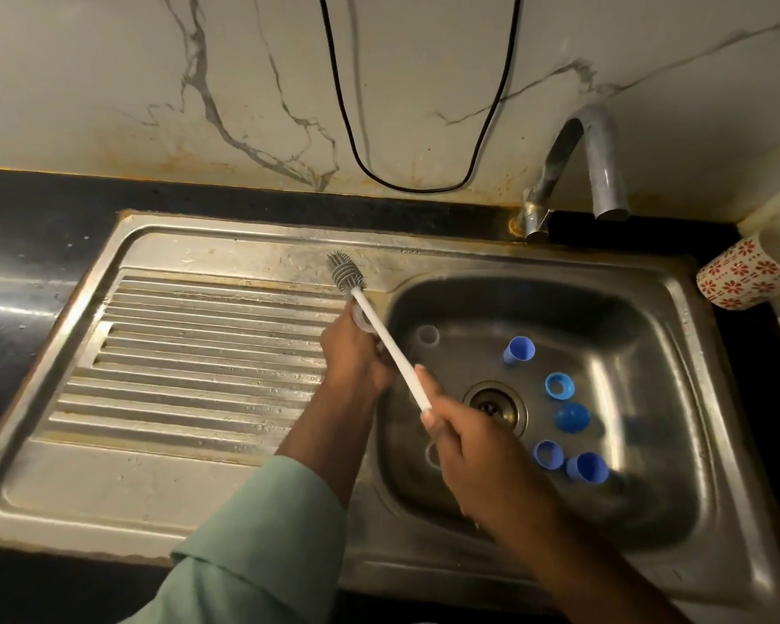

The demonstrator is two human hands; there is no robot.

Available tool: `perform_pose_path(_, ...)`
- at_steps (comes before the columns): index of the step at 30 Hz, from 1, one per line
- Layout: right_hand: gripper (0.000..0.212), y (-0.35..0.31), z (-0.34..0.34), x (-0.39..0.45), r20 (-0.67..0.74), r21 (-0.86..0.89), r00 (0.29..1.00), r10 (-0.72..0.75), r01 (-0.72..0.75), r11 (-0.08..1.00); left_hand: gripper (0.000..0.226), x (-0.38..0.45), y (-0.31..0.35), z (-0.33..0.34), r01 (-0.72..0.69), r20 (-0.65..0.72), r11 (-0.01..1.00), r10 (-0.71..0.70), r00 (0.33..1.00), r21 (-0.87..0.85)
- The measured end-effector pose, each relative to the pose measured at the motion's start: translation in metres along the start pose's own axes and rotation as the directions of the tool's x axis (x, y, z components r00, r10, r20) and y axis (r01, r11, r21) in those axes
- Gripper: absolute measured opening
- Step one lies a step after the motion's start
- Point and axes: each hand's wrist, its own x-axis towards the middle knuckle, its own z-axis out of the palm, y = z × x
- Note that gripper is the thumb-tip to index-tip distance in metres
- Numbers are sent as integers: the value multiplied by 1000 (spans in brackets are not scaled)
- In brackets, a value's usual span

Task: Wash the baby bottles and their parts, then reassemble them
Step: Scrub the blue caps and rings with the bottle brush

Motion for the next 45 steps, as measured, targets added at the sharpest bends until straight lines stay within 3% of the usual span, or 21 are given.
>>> perform_pose_path(4,46,9,-5,-28,35,-33,999,11,-10,999,36,9,14,-1,22,5,994,-21,1000,-109)
perform_pose_path(9,46,1,4,3,-19,-68,1000,-10,9,998,37,6,1,-2,27,26,996,-30,999,86)
perform_pose_path(14,53,3,6,-23,5,-83,1000,7,-6,997,36,19,27,1,38,13,983,-36,999,-179)
perform_pose_path(18,50,-4,8,11,-23,-96,1000,4,-7,995,37,9,9,1,23,77,998,-28,997,67)
perform_pose_path(21,50,1,1,1,-74,-62,997,-33,28,998,33,12,19,2,105,124,993,-99,987,-46)
perform_pose_path(23,53,3,0,-19,-22,-89,1000,-5,4,996,34,17,28,4,99,100,990,-90,991,-96)
perform_pose_path(26,54,3,7,-11,-9,-126,1000,19,-20,992,36,14,20,7,73,103,996,-68,992,-43)
perform_pose_path(30,52,1,5,8,-18,-106,998,52,-54,993,33,9,15,5,148,180,986,-131,975,-82)
perform_pose_path(35,54,8,6,-25,-24,-104,998,54,-56,993,34,15,21,6,97,46,982,-91,995,-160)
perform_pose_path(38,52,6,8,-8,-2,-104,997,83,-83,991,36,10,13,7,85,91,989,-74,993,-120)
perform_pose_path(41,52,8,2,-13,-64,-76,997,34,-38,996,33,10,18,5,76,53,987,-69,996,-145)
perform_pose_path(45,52,3,6,-23,-7,-126,1000,-1,0,992,30,11,20,2,20,34,997,-18,999,-76)
